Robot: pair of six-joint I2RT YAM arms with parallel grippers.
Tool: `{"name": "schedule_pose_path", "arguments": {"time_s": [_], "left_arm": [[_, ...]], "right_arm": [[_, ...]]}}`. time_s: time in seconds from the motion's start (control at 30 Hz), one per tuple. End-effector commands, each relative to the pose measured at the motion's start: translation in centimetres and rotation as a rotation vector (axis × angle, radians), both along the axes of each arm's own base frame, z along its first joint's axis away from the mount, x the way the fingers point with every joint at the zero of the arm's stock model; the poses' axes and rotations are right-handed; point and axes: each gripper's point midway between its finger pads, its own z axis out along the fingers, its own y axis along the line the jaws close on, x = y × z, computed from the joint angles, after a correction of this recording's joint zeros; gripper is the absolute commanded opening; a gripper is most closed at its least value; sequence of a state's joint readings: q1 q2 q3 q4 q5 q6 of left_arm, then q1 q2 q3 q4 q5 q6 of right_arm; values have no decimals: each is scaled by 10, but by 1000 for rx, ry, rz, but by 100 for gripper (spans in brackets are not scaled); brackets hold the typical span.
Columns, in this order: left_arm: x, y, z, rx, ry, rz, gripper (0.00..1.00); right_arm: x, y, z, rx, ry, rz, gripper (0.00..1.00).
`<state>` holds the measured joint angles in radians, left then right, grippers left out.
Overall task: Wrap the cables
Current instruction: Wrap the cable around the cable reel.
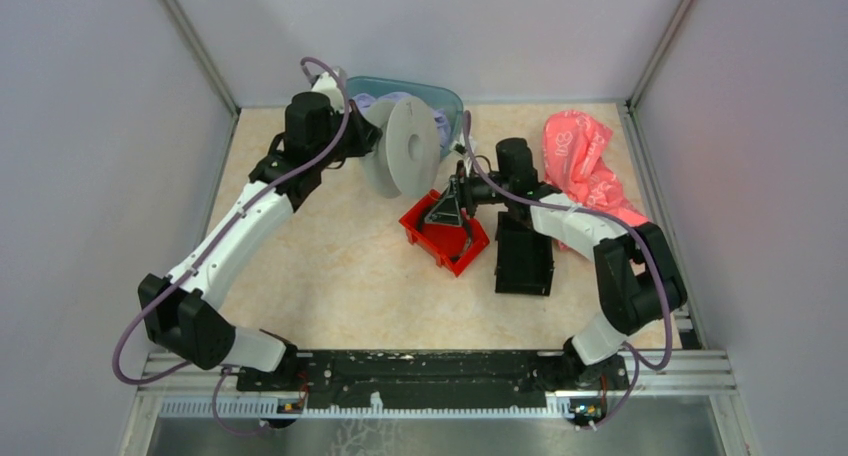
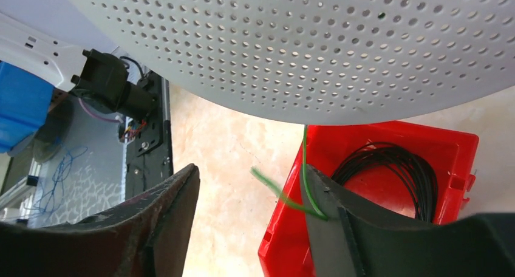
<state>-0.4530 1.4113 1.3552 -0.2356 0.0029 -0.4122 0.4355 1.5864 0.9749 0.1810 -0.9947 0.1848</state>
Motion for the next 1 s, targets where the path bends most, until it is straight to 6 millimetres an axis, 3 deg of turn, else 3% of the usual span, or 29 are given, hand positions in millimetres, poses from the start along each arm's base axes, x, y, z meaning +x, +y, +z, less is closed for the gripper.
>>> {"name": "schedule_pose_path", "arguments": {"time_s": [0.0, 0.2, 0.37, 0.67, 0.83, 0.97], "left_arm": [[5, -5, 40, -76, -95, -12, 0], [2, -1, 48, -82, -118, -21, 0], [1, 8, 58, -86, -141, -4, 0], [-4, 8, 66, -102, -157, -27, 0], [-10, 6, 69, -71, -202, -74, 0], [-13, 7, 64, -21, -239, -104, 0]], "right_arm": [[1, -5, 26, -3, -133, -1, 65], [12, -27, 14, -102, -157, -84, 73], [9, -51, 10, -135, -172, -93, 78], [0, -64, 17, -183, -240, -92, 80], [13, -69, 33, -200, -283, -165, 77], [33, -75, 68, -183, -338, -260, 73]]}}
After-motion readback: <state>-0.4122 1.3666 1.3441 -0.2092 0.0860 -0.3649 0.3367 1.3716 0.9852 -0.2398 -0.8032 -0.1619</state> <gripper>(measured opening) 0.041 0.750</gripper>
